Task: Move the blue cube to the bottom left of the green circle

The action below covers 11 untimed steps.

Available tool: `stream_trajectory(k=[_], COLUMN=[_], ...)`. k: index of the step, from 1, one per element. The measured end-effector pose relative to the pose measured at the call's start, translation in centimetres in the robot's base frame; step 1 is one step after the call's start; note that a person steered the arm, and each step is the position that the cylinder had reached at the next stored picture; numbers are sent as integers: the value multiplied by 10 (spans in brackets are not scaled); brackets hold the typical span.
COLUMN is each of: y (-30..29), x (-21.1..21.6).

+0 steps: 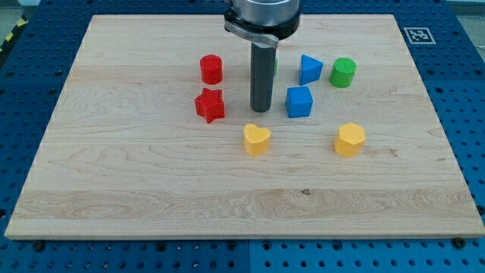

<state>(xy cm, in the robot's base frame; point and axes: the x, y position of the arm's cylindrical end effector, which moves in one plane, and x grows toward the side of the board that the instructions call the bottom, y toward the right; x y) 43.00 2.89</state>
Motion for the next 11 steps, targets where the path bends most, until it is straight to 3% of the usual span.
stream_trajectory(k=[2,11], y=[64,75], x=[9,-12])
